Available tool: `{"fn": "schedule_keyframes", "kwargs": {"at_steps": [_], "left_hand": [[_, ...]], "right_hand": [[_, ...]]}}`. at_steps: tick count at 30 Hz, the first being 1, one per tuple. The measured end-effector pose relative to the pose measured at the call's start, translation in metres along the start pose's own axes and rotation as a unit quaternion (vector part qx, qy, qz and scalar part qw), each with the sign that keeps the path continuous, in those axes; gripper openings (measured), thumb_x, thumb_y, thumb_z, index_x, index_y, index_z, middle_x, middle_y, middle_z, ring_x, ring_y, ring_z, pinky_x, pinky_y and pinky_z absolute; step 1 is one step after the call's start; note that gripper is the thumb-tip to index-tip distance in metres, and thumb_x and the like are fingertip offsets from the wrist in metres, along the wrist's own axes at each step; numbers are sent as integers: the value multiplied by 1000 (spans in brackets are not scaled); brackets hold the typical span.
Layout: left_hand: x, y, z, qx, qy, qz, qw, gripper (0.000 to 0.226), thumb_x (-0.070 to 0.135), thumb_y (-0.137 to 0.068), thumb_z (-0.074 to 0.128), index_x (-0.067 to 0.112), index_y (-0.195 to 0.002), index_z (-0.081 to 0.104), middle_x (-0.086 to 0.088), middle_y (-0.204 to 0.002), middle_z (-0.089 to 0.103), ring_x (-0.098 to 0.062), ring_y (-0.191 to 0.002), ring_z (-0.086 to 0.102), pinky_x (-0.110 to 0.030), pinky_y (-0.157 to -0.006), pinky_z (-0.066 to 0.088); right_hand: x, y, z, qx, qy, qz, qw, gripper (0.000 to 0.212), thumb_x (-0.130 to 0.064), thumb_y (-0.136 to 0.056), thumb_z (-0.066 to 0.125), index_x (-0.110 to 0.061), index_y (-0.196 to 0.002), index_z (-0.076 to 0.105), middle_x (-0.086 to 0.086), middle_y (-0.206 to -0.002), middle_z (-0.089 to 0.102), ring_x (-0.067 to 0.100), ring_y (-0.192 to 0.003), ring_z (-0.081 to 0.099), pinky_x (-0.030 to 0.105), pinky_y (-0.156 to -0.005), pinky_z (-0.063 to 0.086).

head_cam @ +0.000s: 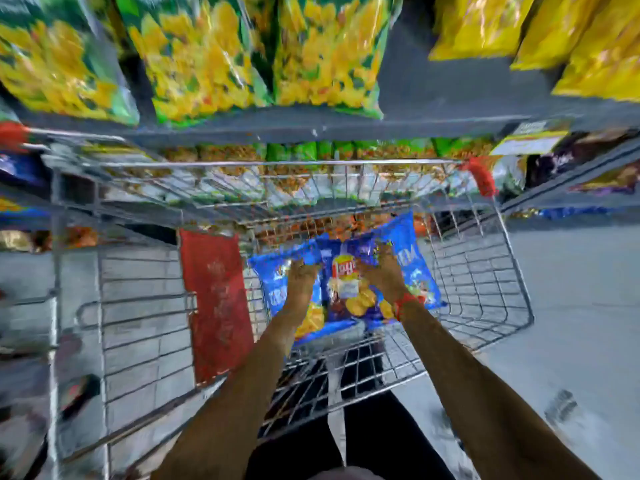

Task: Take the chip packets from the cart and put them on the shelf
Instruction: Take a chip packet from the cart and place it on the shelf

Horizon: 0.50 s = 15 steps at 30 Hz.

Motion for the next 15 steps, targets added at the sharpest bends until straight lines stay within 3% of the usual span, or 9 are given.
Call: {"fn": "schedule_keyframes", "kwargs": {"at_steps": [2, 3, 4, 6, 7, 9, 11, 14, 15], "left_hand": [[-23, -10, 10, -20, -22, -36, 999, 21, 1, -89, 48, 20, -82, 47, 3, -72, 42, 3, -58, 48, -22, -65, 36], [-34, -14, 14, -35, -34, -59, 997, 13, 3, -90, 49, 16, -89, 52, 3, -78, 45, 2, -65, 51, -27, -74, 35], [-42, -21, 18, -49, -61, -74, 994, 12, 6, -89, 51, 9, -100, 54, 4, -89, 47, -1, -77, 54, -30, -80, 32], [-55, -35, 22, -42, -94, -103, 989, 47, 10, -85, 59, -7, -126, 44, -7, -114, 49, -14, -106, 52, -35, -86, 36], [-62, -44, 24, -41, -96, -120, 987, 54, 8, -84, 61, -10, -130, 40, -14, -124, 53, -22, -112, 52, -38, -89, 40], [-72, -55, 30, -70, -109, -117, 985, 46, 2, -81, 62, -15, -122, 47, -18, -105, 70, -19, -89, 66, -26, -72, 51], [-82, -62, 32, -87, -135, -111, 981, 42, 2, -78, 66, -15, -114, 53, -6, -83, 71, -7, -65, 65, -11, -55, 49], [-74, -50, 32, -88, -148, -95, 981, 47, 6, -75, 71, -8, -117, 55, -13, -113, 63, -24, -83, 62, -18, -67, 51], [-68, -44, 33, -94, -144, -89, 981, 43, 4, -77, 69, -8, -117, 56, -10, -110, 60, -22, -83, 60, -17, -65, 50]], "right_hand": [[35, -11, 7, -38, 15, 86, 995, 47, -15, -58, 88, -19, -79, 47, 11, -83, 57, 17, -68, 60, 23, -84, 49], [46, -15, 11, -63, 26, 125, 990, 43, -13, -62, 86, -19, -76, 46, 10, -81, 55, 19, -69, 58, 18, -75, 47], [56, -25, 15, -59, 38, 136, 988, 34, -8, -69, 81, -14, -82, 50, 13, -88, 57, 21, -80, 59, 24, -77, 45], [71, -37, 25, -69, 36, 152, 985, 44, -10, -72, 78, -5, -106, 51, 16, -112, 58, 29, -105, 57, 43, -93, 47], [68, -41, 30, -91, 29, 151, 984, 40, -9, -73, 78, -8, -103, 51, 19, -118, 59, 33, -110, 57, 51, -98, 47], [76, -44, 32, -91, 31, 154, 983, 38, -4, -73, 77, -17, -89, 45, 23, -123, 59, 36, -115, 57, 55, -100, 46], [85, -43, 35, -105, 22, 171, 980, 43, 0, -70, 78, -13, -95, 45, 17, -120, 59, 30, -114, 57, 51, -100, 47], [87, -43, 34, -138, 48, 160, 976, 51, 3, -65, 80, 3, -111, 59, 23, -118, 66, 35, -112, 62, 50, -99, 49], [86, -41, 31, -147, 51, 159, 975, 51, 4, -65, 80, 4, -112, 61, 24, -118, 67, 35, -110, 63, 50, -98, 50]]}}
Point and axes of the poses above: each hand's wrist, its own y-axis away from the middle knuckle, its own z-axis out of the palm, x = y × z, the point moved 5 cm from there along -y, towards the middle knuckle
